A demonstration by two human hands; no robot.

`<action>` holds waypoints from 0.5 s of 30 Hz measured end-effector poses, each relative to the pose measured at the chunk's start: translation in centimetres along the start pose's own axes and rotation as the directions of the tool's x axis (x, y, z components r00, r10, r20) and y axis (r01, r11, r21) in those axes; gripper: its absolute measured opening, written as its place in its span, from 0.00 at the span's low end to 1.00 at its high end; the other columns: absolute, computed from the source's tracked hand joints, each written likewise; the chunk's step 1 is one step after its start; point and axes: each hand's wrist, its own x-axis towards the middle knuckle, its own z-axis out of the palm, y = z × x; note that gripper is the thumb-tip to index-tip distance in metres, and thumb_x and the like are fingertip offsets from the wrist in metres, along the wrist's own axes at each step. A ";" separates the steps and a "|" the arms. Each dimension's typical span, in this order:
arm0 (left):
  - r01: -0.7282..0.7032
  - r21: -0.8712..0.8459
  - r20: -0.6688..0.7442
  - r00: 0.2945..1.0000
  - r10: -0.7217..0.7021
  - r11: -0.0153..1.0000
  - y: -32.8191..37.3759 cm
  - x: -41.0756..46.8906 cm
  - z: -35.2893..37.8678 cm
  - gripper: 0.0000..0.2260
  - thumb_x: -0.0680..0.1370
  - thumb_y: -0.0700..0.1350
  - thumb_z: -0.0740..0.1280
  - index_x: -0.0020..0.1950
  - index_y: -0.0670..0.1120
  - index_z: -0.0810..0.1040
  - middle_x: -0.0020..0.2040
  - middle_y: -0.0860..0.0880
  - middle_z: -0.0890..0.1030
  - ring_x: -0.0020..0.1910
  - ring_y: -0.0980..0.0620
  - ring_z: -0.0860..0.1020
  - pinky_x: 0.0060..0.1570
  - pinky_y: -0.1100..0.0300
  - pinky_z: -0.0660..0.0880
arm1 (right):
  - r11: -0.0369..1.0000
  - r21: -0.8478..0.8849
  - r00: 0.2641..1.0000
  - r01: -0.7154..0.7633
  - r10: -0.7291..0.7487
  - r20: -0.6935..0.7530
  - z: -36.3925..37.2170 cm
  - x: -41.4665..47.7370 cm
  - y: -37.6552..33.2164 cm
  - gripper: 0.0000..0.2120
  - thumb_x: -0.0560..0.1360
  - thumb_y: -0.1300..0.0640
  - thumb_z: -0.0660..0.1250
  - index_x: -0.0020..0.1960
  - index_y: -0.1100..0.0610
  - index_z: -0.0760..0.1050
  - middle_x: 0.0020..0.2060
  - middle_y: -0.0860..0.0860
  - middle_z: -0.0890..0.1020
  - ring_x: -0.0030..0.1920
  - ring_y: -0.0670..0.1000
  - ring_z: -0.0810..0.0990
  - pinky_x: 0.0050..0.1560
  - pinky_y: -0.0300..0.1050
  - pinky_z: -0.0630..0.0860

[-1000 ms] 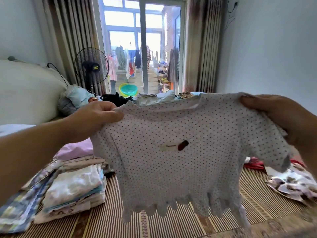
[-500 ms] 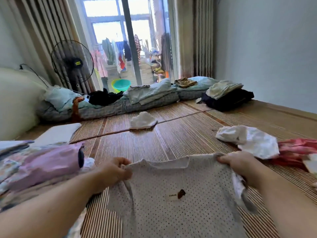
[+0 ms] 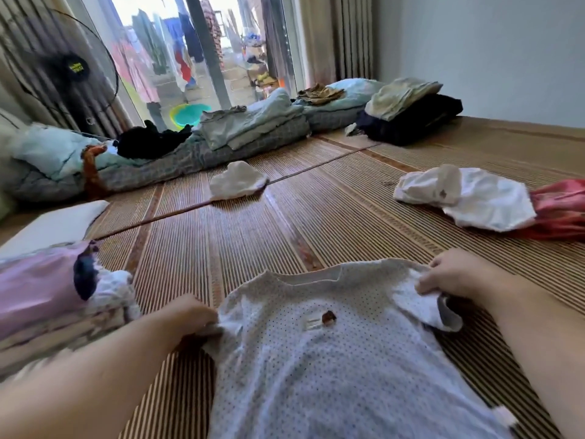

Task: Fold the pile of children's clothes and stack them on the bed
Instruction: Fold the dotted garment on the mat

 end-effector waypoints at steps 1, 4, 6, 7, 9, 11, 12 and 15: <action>0.011 -0.049 0.016 1.000 -0.011 0.999 -0.3 -0.4 -0.3 0.05 0.70 0.32 0.69 0.45 0.33 0.78 0.40 0.37 0.78 0.40 0.38 0.82 0.47 0.47 0.80 | 1.000 0.018 1.000 -0.010 0.010 -0.013 -0.2 -0.3 0.0 0.08 0.63 0.60 0.77 0.38 0.63 0.81 0.33 0.57 0.82 0.34 0.55 0.80 0.34 0.45 0.73; -0.035 -0.115 -0.011 0.999 0.034 0.993 -0.2 -2.0 -1.1 0.07 0.74 0.34 0.67 0.50 0.33 0.77 0.40 0.39 0.78 0.31 0.47 0.75 0.32 0.56 0.73 | 0.985 0.171 0.999 -0.038 0.035 0.022 -0.6 -1.4 -0.1 0.08 0.69 0.63 0.73 0.45 0.65 0.77 0.40 0.61 0.82 0.39 0.59 0.82 0.38 0.50 0.78; -0.139 -0.042 -0.092 0.987 0.135 0.989 0.6 -3.7 -1.4 0.09 0.74 0.38 0.68 0.54 0.38 0.76 0.45 0.39 0.80 0.34 0.48 0.76 0.28 0.58 0.72 | 0.951 0.310 1.000 -0.002 -0.006 0.024 -0.8 -2.2 -0.6 0.07 0.72 0.63 0.71 0.47 0.64 0.75 0.43 0.63 0.81 0.41 0.60 0.82 0.36 0.50 0.78; -0.194 0.020 -0.115 0.974 0.195 0.981 1.2 -4.7 -1.3 0.10 0.75 0.39 0.69 0.55 0.40 0.75 0.47 0.39 0.80 0.35 0.48 0.77 0.27 0.59 0.73 | 0.931 0.362 0.999 0.034 -0.043 0.018 -0.8 -2.7 -1.2 0.07 0.72 0.63 0.70 0.48 0.63 0.74 0.45 0.63 0.81 0.42 0.60 0.82 0.37 0.50 0.78; -0.279 -0.009 -0.027 0.960 0.279 0.960 3.0 -7.2 -0.7 0.13 0.75 0.39 0.69 0.59 0.43 0.74 0.49 0.39 0.79 0.33 0.49 0.77 0.26 0.62 0.74 | 0.892 0.439 0.987 0.110 -0.152 0.061 -0.5 -3.5 -2.6 0.09 0.73 0.61 0.70 0.50 0.63 0.75 0.48 0.63 0.80 0.43 0.59 0.81 0.39 0.49 0.78; -0.234 -0.264 0.220 0.930 0.295 0.936 5.1 -9.6 0.1 0.17 0.74 0.40 0.69 0.61 0.47 0.73 0.51 0.37 0.80 0.30 0.50 0.77 0.26 0.63 0.76 | 0.822 0.561 0.938 0.099 -0.265 0.222 0.0 -4.6 -4.2 0.12 0.73 0.58 0.70 0.53 0.63 0.75 0.48 0.63 0.81 0.42 0.58 0.82 0.39 0.47 0.80; -0.197 -0.341 0.338 0.887 0.315 0.919 6.0 -10.5 0.5 0.18 0.72 0.42 0.69 0.61 0.49 0.73 0.54 0.37 0.81 0.30 0.50 0.78 0.27 0.62 0.77 | 0.808 0.583 0.907 0.090 -0.308 0.287 0.3 -5.0 -4.9 0.13 0.74 0.57 0.69 0.54 0.63 0.75 0.47 0.62 0.82 0.42 0.57 0.82 0.40 0.46 0.81; -0.268 -0.269 0.382 0.852 0.358 0.925 7.6 -10.1 2.0 0.17 0.74 0.46 0.68 0.63 0.49 0.74 0.55 0.41 0.82 0.33 0.50 0.79 0.27 0.63 0.75 | 0.874 0.456 0.925 0.168 -0.299 0.233 1.5 -4.9 -5.6 0.08 0.77 0.56 0.66 0.53 0.60 0.74 0.48 0.59 0.81 0.43 0.55 0.82 0.41 0.43 0.80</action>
